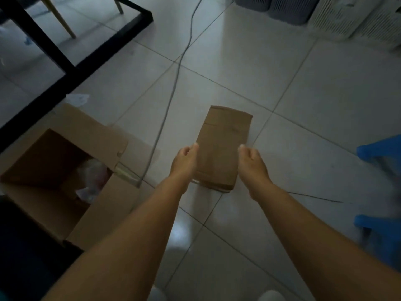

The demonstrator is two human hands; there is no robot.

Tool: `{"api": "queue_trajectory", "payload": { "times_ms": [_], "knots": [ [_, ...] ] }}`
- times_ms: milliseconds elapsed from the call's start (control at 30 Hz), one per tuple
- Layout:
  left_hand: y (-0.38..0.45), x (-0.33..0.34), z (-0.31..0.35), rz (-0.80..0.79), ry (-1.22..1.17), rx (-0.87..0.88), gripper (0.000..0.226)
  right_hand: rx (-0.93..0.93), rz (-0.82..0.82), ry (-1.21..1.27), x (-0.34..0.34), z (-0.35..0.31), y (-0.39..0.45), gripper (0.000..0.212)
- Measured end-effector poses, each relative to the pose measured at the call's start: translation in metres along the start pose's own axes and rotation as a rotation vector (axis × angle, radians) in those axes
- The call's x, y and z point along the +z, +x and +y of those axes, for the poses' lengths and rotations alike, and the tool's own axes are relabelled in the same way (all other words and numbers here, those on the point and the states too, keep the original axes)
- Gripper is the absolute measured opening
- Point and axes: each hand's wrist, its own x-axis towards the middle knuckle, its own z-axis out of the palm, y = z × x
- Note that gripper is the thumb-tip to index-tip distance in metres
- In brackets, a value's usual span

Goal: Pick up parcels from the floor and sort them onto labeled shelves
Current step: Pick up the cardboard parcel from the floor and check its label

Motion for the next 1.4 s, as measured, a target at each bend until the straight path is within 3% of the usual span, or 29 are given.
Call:
{"api": "queue_trajectory", "payload": {
  "times_ms": [200, 433, 533, 700, 867, 933, 967, 1067, 1133, 1300, 1400],
  "knots": [
    [0.085, 0.014, -0.048, -0.045, 0.074, 0.013, 0.068, 0.055, -0.045, -0.092, 0.038, 0.053, 0.079, 0.065],
    [0.146, 0.031, -0.080, -0.092, 0.089, 0.031, 0.074, -0.003, -0.059, -0.230, 0.077, 0.086, 0.134, 0.076],
    [0.153, 0.034, -0.082, -0.074, 0.081, 0.074, 0.065, -0.064, -0.041, -0.240, 0.082, 0.089, 0.142, 0.081],
    [0.150, 0.029, -0.076, -0.041, 0.059, 0.170, 0.043, -0.009, 0.016, -0.152, 0.072, 0.095, 0.147, 0.094],
    [0.144, 0.035, -0.073, -0.175, -0.009, 0.240, 0.026, 0.094, 0.034, 0.020, 0.051, 0.098, 0.152, 0.105],
    [0.144, 0.039, -0.072, -0.161, 0.012, 0.248, 0.018, 0.107, 0.003, 0.044, 0.044, 0.098, 0.153, 0.109],
    [0.144, 0.039, -0.071, -0.152, 0.013, 0.246, 0.022, 0.118, -0.023, 0.066, 0.042, 0.097, 0.153, 0.112],
    [0.141, 0.042, -0.067, -0.225, -0.056, 0.183, 0.086, 0.142, -0.113, 0.171, 0.042, 0.088, 0.148, 0.117],
    [0.135, 0.049, -0.062, -0.290, -0.068, 0.179, 0.099, 0.102, -0.141, 0.182, 0.045, 0.078, 0.142, 0.117],
    [0.125, 0.064, -0.049, -0.229, -0.086, 0.269, 0.065, -0.084, -0.070, 0.053, 0.050, 0.053, 0.128, 0.134],
    [0.116, 0.068, -0.042, -0.220, -0.066, 0.286, 0.048, -0.158, 0.034, -0.151, 0.050, 0.050, 0.126, 0.132]
  ]
}}
